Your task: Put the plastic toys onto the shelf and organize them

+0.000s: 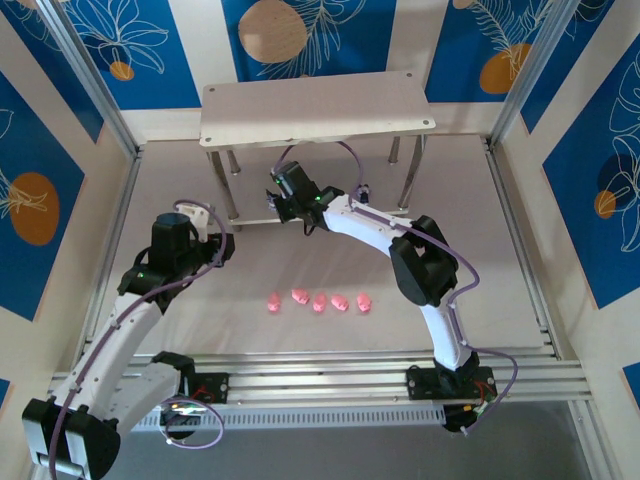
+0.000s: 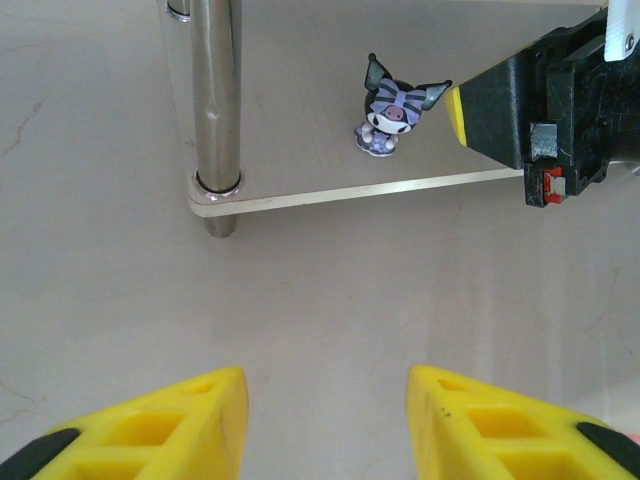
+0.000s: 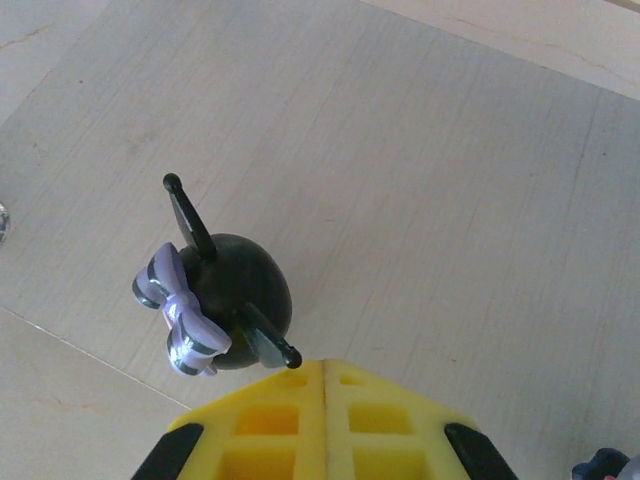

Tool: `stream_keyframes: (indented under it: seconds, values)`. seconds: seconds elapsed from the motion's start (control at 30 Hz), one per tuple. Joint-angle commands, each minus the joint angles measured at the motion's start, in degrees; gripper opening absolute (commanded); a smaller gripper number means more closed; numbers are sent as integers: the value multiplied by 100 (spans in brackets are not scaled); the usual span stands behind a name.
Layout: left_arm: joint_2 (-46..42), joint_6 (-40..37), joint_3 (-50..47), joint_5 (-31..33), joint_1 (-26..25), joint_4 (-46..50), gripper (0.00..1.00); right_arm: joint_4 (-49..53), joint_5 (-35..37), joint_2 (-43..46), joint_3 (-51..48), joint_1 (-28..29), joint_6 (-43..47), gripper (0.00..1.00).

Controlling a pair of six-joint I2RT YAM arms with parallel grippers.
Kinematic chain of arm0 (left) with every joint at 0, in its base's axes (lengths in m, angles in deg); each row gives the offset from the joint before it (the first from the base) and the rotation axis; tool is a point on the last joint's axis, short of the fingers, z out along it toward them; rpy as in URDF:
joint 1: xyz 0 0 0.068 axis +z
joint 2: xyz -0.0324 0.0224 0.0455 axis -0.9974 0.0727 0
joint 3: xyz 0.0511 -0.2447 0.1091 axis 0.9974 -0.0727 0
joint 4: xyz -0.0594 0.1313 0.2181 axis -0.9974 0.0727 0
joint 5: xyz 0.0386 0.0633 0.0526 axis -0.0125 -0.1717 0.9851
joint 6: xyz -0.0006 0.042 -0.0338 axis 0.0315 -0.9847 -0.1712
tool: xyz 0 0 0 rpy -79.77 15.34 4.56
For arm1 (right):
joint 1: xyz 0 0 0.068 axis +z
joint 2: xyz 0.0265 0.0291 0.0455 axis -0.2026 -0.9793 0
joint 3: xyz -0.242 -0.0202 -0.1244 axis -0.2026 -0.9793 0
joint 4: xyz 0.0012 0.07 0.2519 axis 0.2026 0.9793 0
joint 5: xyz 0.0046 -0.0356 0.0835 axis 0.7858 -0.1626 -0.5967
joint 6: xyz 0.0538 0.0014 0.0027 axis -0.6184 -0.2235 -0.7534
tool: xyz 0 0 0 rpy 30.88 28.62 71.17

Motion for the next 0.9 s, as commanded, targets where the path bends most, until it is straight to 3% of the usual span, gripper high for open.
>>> stream_keyframes:
  seconds: [0.0,0.87]
  values:
    - [-79,-79,-14,-65,112,-8,46,-239,123,-96,227,-28,101,0]
    - [-106,-82,-13,-65,130,23,46,-370,146,-114,227,-93,178,0]
